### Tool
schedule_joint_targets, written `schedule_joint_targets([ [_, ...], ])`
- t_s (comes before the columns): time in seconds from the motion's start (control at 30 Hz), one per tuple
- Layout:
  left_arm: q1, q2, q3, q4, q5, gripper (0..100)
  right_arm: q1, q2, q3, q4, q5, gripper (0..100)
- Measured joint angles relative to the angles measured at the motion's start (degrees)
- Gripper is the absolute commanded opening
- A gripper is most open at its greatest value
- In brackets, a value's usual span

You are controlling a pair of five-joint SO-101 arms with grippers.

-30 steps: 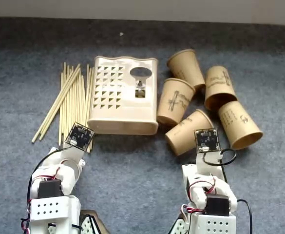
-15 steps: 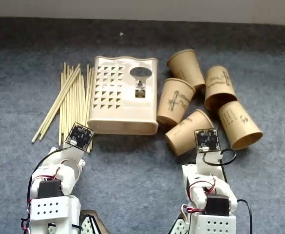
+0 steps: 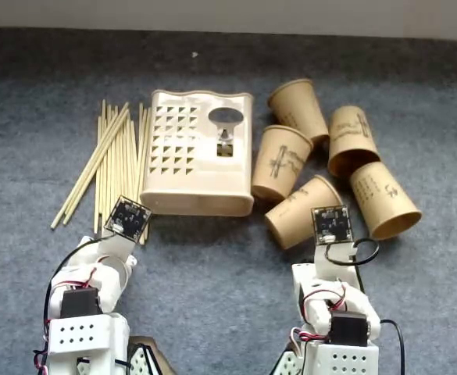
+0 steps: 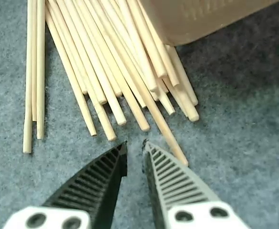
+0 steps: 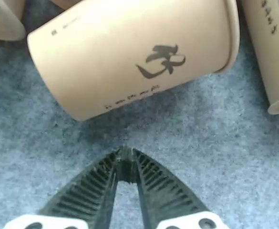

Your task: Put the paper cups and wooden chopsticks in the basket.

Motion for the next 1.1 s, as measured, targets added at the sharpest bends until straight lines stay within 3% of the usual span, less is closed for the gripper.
schedule_joint_targets([
  [1.1, 1.8, 0.0, 0.0, -0.2, 0.0, 8, 0.0, 0.0, 0.0, 0.0, 0.0, 0.6],
])
